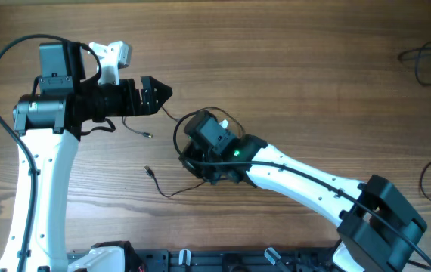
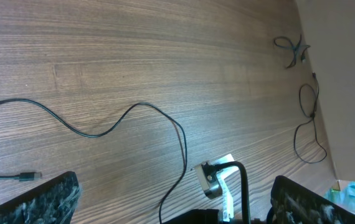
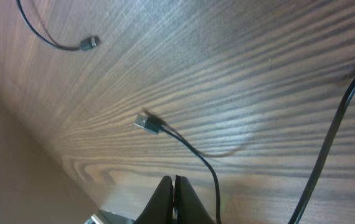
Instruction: Untangle cables
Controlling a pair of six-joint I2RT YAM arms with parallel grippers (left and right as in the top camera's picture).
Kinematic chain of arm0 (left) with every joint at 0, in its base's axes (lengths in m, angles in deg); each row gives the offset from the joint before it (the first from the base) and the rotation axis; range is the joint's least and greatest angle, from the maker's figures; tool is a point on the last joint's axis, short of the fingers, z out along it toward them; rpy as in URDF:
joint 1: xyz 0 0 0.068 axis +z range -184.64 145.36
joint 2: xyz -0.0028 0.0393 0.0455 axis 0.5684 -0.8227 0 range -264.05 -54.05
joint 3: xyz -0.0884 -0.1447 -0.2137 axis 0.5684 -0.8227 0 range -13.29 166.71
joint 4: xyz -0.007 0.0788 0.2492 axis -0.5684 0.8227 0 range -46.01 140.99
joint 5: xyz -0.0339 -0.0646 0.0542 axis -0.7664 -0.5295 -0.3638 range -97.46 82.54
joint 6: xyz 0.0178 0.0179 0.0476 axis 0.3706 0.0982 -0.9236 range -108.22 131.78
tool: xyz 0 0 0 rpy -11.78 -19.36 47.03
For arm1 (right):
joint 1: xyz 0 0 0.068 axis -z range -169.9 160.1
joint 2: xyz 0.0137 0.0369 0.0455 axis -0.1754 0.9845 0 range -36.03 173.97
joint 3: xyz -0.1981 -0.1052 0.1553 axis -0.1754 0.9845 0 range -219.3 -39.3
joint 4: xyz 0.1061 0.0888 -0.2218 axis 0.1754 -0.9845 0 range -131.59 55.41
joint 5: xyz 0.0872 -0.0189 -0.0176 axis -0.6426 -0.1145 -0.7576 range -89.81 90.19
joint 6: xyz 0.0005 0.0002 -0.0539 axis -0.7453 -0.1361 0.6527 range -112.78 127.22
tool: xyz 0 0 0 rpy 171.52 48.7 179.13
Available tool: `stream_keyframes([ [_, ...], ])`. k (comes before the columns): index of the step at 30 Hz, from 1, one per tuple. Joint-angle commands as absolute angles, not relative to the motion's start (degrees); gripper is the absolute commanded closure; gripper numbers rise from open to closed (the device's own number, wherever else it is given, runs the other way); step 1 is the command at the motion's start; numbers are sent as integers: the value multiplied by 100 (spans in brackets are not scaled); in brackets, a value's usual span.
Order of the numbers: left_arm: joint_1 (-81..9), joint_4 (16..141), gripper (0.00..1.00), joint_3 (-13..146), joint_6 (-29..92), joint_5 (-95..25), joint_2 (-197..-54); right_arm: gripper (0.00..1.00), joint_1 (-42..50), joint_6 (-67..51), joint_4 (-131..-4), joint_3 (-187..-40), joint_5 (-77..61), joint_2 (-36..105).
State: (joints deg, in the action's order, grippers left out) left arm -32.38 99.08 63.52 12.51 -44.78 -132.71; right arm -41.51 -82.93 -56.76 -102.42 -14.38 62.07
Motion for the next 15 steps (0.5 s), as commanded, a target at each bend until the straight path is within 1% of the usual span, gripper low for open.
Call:
stream_keyframes([
  [1, -3229, 9892, 0, 6352, 1218, -4459, -13255, 96, -4165, -8269, -5552, -10222, -1012, 6168],
  [7, -3229, 9892, 0, 6352, 1218, -4459, -13255, 95, -4134, -6899, -4513, -10244, -970, 6168],
  [10, -3229, 9892, 0, 6352, 1218, -4459, -13255, 95, -3909, -6105, -4489, -10375, -813, 6166],
  [15, -3229, 9892, 0, 6352, 1218, -4459, -13255, 95, -3214, -5548, -4489, -10729, -839, 6157],
])
